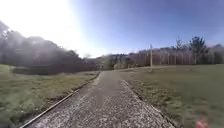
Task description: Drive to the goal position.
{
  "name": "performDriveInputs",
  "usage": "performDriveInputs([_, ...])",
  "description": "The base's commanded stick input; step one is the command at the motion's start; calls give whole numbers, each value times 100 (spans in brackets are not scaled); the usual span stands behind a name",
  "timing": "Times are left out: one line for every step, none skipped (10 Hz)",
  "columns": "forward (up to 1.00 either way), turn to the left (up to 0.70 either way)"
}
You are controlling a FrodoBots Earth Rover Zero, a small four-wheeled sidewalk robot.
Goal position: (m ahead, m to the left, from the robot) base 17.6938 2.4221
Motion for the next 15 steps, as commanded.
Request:
performDriveInputs([50,0])
performDriveInputs([50,0])
performDriveInputs([50,0])
performDriveInputs([50,14])
performDriveInputs([50,27])
performDriveInputs([50,27])
performDriveInputs([50,11])
performDriveInputs([50,25])
performDriveInputs([50,7])
performDriveInputs([50,0])
performDriveInputs([50,0])
performDriveInputs([50,0])
performDriveInputs([50,0])
performDriveInputs([50,0])
performDriveInputs([50,0])
